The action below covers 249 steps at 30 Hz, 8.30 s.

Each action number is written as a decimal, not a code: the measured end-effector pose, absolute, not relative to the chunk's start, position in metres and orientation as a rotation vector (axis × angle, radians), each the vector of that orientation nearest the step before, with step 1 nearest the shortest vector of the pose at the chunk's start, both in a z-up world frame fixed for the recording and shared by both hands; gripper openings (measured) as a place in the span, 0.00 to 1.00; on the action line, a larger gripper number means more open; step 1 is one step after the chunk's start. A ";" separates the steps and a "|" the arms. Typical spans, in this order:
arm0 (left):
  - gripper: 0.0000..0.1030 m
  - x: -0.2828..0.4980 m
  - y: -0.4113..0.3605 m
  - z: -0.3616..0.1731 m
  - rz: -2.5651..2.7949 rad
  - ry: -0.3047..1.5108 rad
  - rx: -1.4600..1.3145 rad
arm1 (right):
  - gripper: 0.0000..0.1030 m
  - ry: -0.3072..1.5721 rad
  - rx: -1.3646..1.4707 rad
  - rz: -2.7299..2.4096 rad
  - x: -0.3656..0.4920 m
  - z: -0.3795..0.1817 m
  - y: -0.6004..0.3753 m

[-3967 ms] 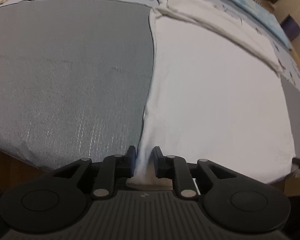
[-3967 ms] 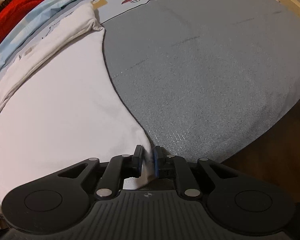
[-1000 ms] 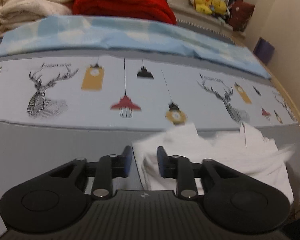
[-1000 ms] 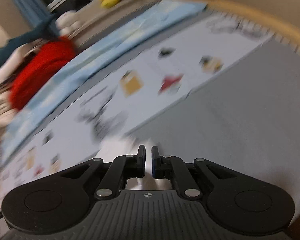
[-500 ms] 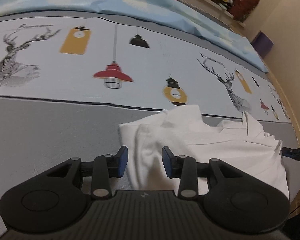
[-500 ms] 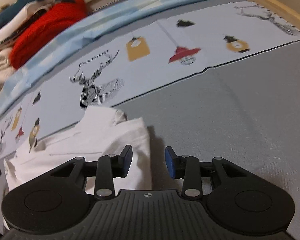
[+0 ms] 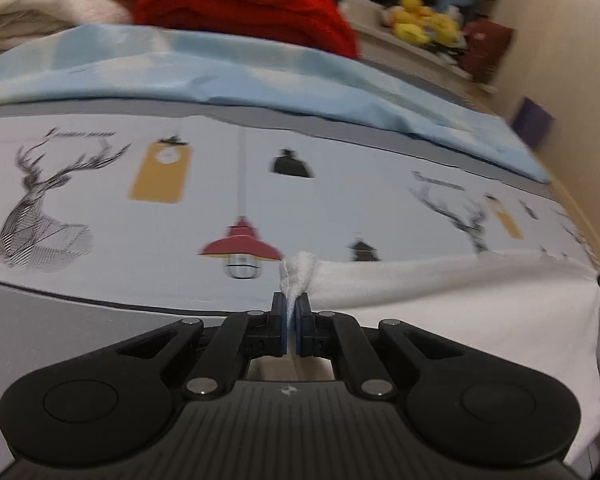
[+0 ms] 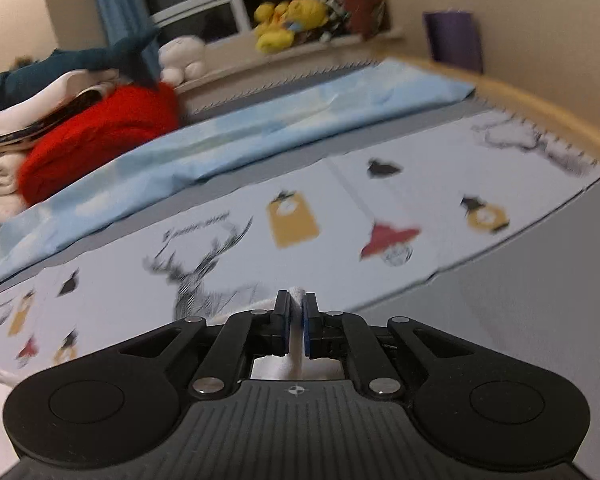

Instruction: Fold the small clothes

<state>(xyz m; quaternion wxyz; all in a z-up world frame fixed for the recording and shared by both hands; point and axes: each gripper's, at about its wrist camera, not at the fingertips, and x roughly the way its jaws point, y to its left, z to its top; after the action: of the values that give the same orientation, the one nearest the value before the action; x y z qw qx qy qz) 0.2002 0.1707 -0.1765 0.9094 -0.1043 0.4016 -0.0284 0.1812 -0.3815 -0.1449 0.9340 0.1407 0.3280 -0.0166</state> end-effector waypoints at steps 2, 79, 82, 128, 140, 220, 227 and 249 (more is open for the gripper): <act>0.10 0.209 0.168 -0.185 -0.037 0.882 -0.214 | 0.07 0.747 0.309 -0.055 0.199 -0.161 -0.380; 0.12 0.156 0.203 -0.197 0.142 1.195 0.117 | 0.48 0.774 0.244 -0.073 0.104 -0.069 -0.406; 0.11 0.154 0.206 -0.180 0.133 1.179 0.029 | 0.48 0.771 0.243 -0.064 0.101 -0.067 -0.404; 0.30 0.140 0.004 -0.186 -0.629 1.321 0.182 | 0.39 1.152 0.114 0.588 0.126 -0.110 -0.249; 0.34 0.183 0.073 -0.172 -0.353 1.234 -0.162 | 0.03 1.008 0.254 0.189 0.194 -0.140 -0.229; 0.99 -0.117 -0.021 -0.073 0.101 0.667 -0.089 | 0.99 0.597 0.015 0.104 -0.105 -0.045 -0.237; 0.99 -0.139 -0.027 -0.065 0.070 0.624 -0.103 | 0.99 0.585 0.040 0.084 -0.123 -0.040 -0.242; 0.99 -0.134 -0.024 -0.068 0.048 0.618 -0.104 | 0.99 0.596 0.062 0.118 -0.119 -0.043 -0.235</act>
<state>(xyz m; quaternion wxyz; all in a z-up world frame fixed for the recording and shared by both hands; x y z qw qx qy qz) -0.1341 -0.0242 -0.0679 0.9510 -0.0512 0.3041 0.0237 -0.1193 -0.2346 -0.0427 0.9537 0.0303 0.2936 0.0582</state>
